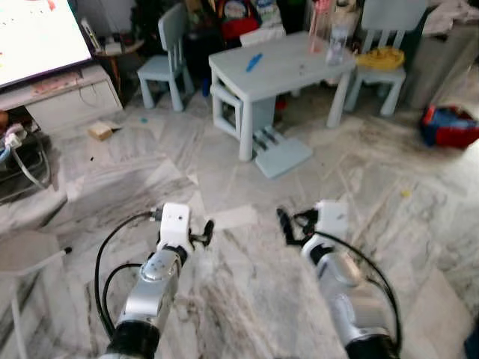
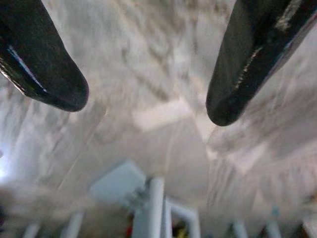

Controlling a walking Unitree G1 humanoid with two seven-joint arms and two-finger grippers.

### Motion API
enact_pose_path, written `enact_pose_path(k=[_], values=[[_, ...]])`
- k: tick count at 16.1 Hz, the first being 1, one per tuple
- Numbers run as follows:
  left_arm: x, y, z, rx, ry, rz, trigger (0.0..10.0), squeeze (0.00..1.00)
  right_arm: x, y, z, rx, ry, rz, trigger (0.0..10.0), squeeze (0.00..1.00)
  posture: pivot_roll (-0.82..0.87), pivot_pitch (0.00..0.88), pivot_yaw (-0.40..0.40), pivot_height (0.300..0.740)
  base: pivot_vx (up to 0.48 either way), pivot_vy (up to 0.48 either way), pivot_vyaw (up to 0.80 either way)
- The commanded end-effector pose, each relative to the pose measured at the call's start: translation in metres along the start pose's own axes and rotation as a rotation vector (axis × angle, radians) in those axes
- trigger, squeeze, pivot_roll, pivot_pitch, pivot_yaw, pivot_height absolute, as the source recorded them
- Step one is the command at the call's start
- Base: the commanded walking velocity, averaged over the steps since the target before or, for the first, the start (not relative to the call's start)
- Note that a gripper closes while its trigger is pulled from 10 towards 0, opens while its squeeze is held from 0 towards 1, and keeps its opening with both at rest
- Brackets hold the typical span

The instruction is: Hang keys on a hook

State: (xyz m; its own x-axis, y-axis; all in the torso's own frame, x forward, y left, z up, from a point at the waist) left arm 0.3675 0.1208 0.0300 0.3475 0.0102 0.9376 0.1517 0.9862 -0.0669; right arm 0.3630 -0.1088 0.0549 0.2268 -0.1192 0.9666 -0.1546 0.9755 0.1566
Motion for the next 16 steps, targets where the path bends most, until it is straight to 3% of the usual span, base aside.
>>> enact_pose_path(k=[1,4,5,6,7,10,12,13,15,16], values=[[-0.019,0.002,-0.006,0.014,0.094,-0.003,10.0,0.0,-0.013,0.002,-0.008,0.002,0.039,-0.007,10.0,0.0,-0.03,0.091,0.034,0.74,0.0,0.0,0.0],[-0.039,-0.01,-0.014,-0.032,0.221,-0.022,10.0,0.0,-0.048,0.009,-0.017,-0.002,0.188,-0.025,10.0,0.0,-0.03,0.076,0.029,0.74,0.0,0.0,0.0],[-0.042,-0.011,-0.015,-0.041,0.239,-0.014,10.0,0.0,-0.054,0.007,-0.017,-0.013,0.215,-0.036,10.0,0.0,-0.02,0.069,0.026,0.74,0.0,0.0,0.0],[-0.054,-0.01,-0.013,-0.043,0.315,0.035,10.0,0.0,-0.064,0.002,-0.017,-0.045,0.267,-0.05,10.0,0.0,-0.03,0.054,0.029,0.74,0.0,0.0,0.0],[-0.062,-0.009,-0.012,-0.039,0.359,0.082,10.0,0.0,-0.068,0.002,-0.017,-0.048,0.29,-0.05,10.0,0.0,-0.03,0.044,0.03,0.74,0.0,0.0,0.0],[-0.062,-0.009,-0.012,-0.043,0.375,0.099,10.0,0.0,-0.066,0.005,-0.02,-0.032,0.282,-0.042,10.0,0.0,-0.04,0.024,0.036,0.74,0.0,0.0,0.0],[-0.037,-0.003,-0.022,-0.034,0.294,0.051,10.0,0.0,-0.047,0.0,-0.028,-0.037,0.22,0.008,10.0,0.0,-0.04,0.006,0.031,0.74,0.0,0.0,0.0],[-0.019,0.012,-0.026,-0.002,0.261,-0.033,10.0,0.0,-0.031,-0.004,-0.035,-0.02,0.18,0.083,10.0,0.0,-0.03,0.0,0.029,0.74,0.0,0.0,0.0],[0.003,0.026,-0.031,0.031,0.234,0.032,10.0,0.0,-0.007,-0.015,-0.043,-0.038,0.141,0.081,10.0,0.0,-0.04,0.0,0.026,0.74,0.0,0.0,0.0],[0.022,0.032,-0.035,0.051,0.188,0.016,10.0,0.0,0.012,-0.022,-0.049,-0.057,0.113,0.056,10.0,0.0,-0.04,0.0,0.025,0.74,0.0,0.0,0.0]])
Point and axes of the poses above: a point about 5 cm out from each wrist's last joint towards the gripper, its own z axis pointing back from the gripper into the wrist, its own x axis along the axis of the wrist's last joint, y = z × x, the point moved 6 cm from there along -z, pointing out of the wrist towards the gripper, and after that the axes turned 2 degrees about z, right-handed, at the moved point
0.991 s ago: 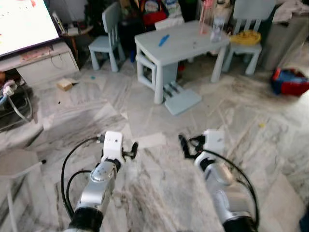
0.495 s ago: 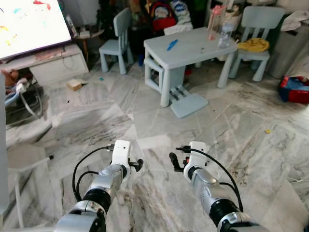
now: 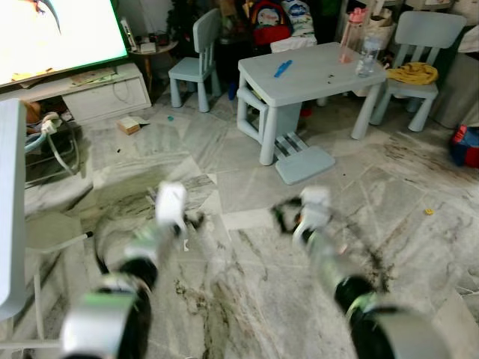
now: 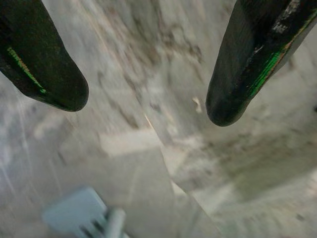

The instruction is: Hang keys on a hook

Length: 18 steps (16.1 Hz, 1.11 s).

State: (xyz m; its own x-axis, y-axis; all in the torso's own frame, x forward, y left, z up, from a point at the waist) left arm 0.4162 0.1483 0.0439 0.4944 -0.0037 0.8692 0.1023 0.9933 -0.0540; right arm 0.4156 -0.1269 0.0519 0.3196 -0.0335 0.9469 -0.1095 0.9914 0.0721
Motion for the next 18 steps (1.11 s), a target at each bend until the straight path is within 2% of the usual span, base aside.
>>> enact_pose_path(k=[1,3,5,7,9,10,11,12,13,14,16,17,18], values=[[0.016,-0.004,-0.001,-0.004,-0.026,0.015,10.0,0.0,0.027,-0.001,-0.006,-0.002,-0.046,-0.047,10.0,0.0,-0.05,0.0,0.024,0.74,0.0,0.0,0.0],[0.052,-0.011,-0.001,-0.017,-0.123,0.05,10.0,0.0,0.064,0.0,-0.01,0.01,-0.133,-0.041,10.0,0.0,-0.06,0.0,0.023,0.74,0.0,0.0,0.0],[0.074,-0.018,0.0,-0.034,-0.181,0.055,10.0,0.0,0.099,0.008,-0.011,0.049,-0.229,-0.024,10.0,0.0,-0.07,0.0,0.023,0.74,0.0,0.0,0.0],[0.081,-0.02,0.001,-0.037,-0.202,0.047,10.0,0.0,0.12,0.015,-0.009,0.083,-0.297,-0.013,10.0,0.0,-0.07,0.0,0.017,0.74,0.0,0.0,0.0],[0.075,-0.014,0.001,-0.025,-0.189,0.017,10.0,0.0,0.131,0.021,-0.007,0.116,-0.335,0.015,10.0,0.0,-0.07,0.0,0.017,0.74,0.0,0.0,0.0],[0.063,-0.004,0.001,-0.001,-0.164,0.008,10.0,0.0,0.127,0.024,-0.007,0.14,-0.336,0.062,10.0,0.0,-0.07,0.0,0.027,0.74,0.0,0.0,0.0],[0.053,0.0,0.001,0.006,-0.143,-0.004,10.0,0.0,0.12,0.019,-0.007,0.132,-0.32,0.086,10.0,0.0,-0.07,0.0,0.033,0.74,0.0,0.0,0.0],[0.049,0.002,0.001,0.008,-0.138,-0.006,10.0,0.0,0.117,0.013,-0.007,0.12,-0.312,0.074,10.0,0.0,-0.06,0.0,0.033,0.74,0.0,0.0,0.0],[0.018,0.013,0.001,0.029,-0.066,-0.017,10.0,0.0,0.098,-0.009,-0.005,0.076,-0.263,0.077,10.0,0.0,-0.04,0.0,0.032,0.74,0.0,0.0,0.0],[0.011,0.015,0.002,0.029,-0.048,-0.016,10.0,0.0,0.094,-0.014,-0.005,0.065,-0.25,0.068,10.0,0.0,-0.04,0.0,0.032,0.74,0.0,0.0,0.0],[-0.023,0.029,0.005,0.066,0.031,0.027,10.0,0.0,0.066,-0.038,-0.001,-0.01,-0.179,0.001,10.0,0.0,-0.06,0.0,0.04,0.74,0.0,0.0,0.0],[-0.045,0.034,0.009,0.084,0.079,0.019,10.0,0.0,0.041,-0.049,0.003,-0.047,-0.121,-0.004,10.0,0.0,-0.07,0.0,0.044,0.74,0.0,0.0,0.0],[-0.059,0.034,0.011,0.084,0.111,-0.002,10.0,0.0,0.023,-0.056,0.006,-0.069,-0.076,-0.009,10.0,0.0,-0.07,0.0,0.044,0.74,0.0,0.0,0.0]])
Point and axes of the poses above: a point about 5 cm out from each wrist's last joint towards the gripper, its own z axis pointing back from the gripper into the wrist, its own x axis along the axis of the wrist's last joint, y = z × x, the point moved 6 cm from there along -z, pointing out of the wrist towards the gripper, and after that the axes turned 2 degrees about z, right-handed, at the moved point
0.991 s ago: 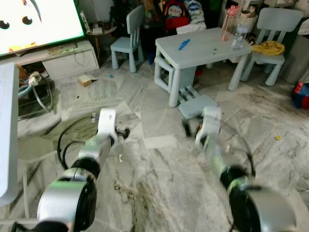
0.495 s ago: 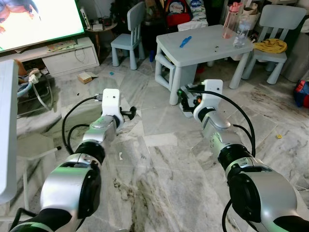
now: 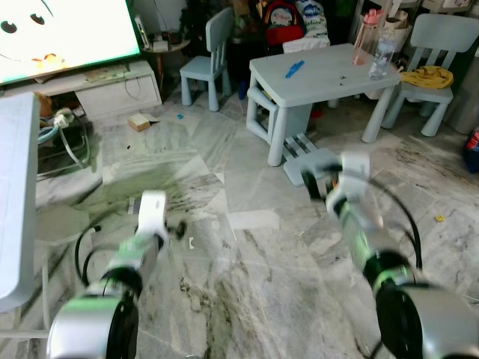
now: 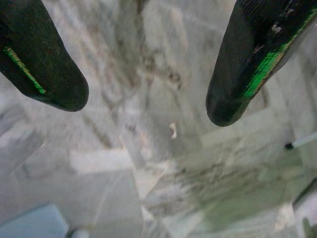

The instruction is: Hang keys on a hook

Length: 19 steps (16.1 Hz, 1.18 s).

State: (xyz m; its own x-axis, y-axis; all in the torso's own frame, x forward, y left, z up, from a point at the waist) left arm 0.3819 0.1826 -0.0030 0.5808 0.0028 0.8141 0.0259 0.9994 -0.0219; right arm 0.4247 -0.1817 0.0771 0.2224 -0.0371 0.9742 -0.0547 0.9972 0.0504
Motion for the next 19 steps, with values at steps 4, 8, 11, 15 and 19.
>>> enact_pose_path(k=[4,8,11,15,19], values=[[-0.051,0.007,0.006,0.012,0.115,-0.026,10.0,0.0,-0.052,-0.028,0.019,-0.122,0.147,-0.128,10.0,0.0,-0.07,0.0,0.044,0.74,0.0,0.0,0.0],[-0.082,0.015,0.014,0.035,0.184,-0.062,10.0,0.0,-0.107,-0.032,0.044,-0.132,0.318,-0.027,10.0,0.0,-0.07,0.0,0.043,0.74,0.0,0.0,0.0],[-0.102,0.019,0.019,0.05,0.218,-0.056,10.0,0.0,-0.153,-0.021,0.068,-0.106,0.466,-0.056,10.0,0.0,-0.07,0.0,0.04,0.74,0.0,0.0,0.0],[-0.133,0.029,0.031,0.068,0.285,-0.062,10.0,0.0,-0.181,-0.008,0.088,-0.057,0.536,-0.036,10.0,0.0,-0.07,0.002,0.046,0.74,0.0,0.0,0.0],[-0.146,0.024,0.034,0.065,0.31,-0.057,10.0,0.0,-0.195,-0.017,0.1,-0.11,0.579,-0.04,10.0,0.0,-0.06,0.009,0.047,0.74,0.0,0.0,0.0]])
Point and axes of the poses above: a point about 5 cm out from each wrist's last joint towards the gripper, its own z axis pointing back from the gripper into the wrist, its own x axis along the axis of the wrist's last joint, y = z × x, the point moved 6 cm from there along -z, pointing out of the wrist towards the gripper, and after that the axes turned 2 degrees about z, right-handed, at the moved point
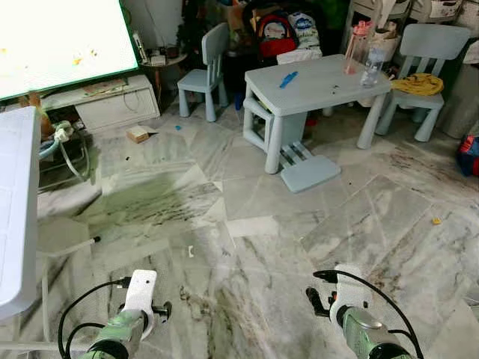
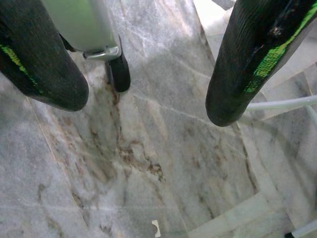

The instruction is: Hang keys on a hook

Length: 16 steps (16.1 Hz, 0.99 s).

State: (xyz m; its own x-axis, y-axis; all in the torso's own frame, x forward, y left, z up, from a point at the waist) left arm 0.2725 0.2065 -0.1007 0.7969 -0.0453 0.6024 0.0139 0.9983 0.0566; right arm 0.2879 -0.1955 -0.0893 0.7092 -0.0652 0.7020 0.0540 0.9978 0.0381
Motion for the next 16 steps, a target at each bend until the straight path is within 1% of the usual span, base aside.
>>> enact_pose_path(k=[1,2,3,4,6,7,13,15,16], values=[[-0.006,-0.002,0.0,0.001,0.013,-0.027,10.0,0.0,-0.007,-0.003,0.001,-0.011,0.019,0.01,10.0,0.0,-0.06,0.012,0.049,0.74,0.0,0.0,0.0],[-0.008,-0.006,0.0,-0.003,0.02,-0.028,10.0,0.0,-0.009,-0.006,0.002,-0.021,0.024,0.029,10.0,0.0,-0.07,0.014,0.051,0.74,0.0,0.0,0.0],[-0.01,-0.011,-0.001,-0.008,0.024,-0.029,10.0,0.0,-0.011,-0.01,0.003,-0.035,0.028,0.024,10.0,0.0,-0.07,0.017,0.053,0.74,0.0,0.0,0.0],[-0.012,-0.02,-0.001,-0.015,0.031,-0.037,10.0,0.0,-0.013,-0.014,0.003,-0.049,0.03,0.005,10.0,0.0,-0.07,0.02,0.054,0.74,0.0,0.0,0.0],[-0.012,-0.025,-0.002,-0.021,0.031,-0.035,10.0,0.0,-0.013,-0.013,0.003,-0.052,0.03,0.006,10.0,0.0,-0.07,0.022,0.055,0.74,0.0,0.0,0.0],[-0.011,-0.03,-0.002,-0.026,0.031,-0.038,10.0,0.0,-0.011,-0.01,0.003,-0.048,0.023,0.011,10.0,0.0,-0.07,0.025,0.056,0.74,0.0,0.0,0.0],[-0.013,-0.027,-0.002,-0.024,0.039,-0.028,10.0,0.0,-0.014,-0.011,0.003,-0.04,0.037,0.037,10.0,0.0,-0.07,0.026,0.056,0.74,0.0,0.0,0.0],[-0.013,-0.026,-0.002,-0.019,0.041,-0.025,10.0,0.0,-0.014,-0.01,0.003,-0.036,0.04,0.055,10.0,0.0,-0.07,0.026,0.057,0.74,0.0,0.0,-0.69],[-0.014,-0.026,-0.002,-0.017,0.041,-0.027,10.0,0.0,-0.014,-0.011,0.003,-0.037,0.041,0.049,10.0,0.0,-0.07,0.026,0.057,0.74,0.0,0.0,-0.79]])
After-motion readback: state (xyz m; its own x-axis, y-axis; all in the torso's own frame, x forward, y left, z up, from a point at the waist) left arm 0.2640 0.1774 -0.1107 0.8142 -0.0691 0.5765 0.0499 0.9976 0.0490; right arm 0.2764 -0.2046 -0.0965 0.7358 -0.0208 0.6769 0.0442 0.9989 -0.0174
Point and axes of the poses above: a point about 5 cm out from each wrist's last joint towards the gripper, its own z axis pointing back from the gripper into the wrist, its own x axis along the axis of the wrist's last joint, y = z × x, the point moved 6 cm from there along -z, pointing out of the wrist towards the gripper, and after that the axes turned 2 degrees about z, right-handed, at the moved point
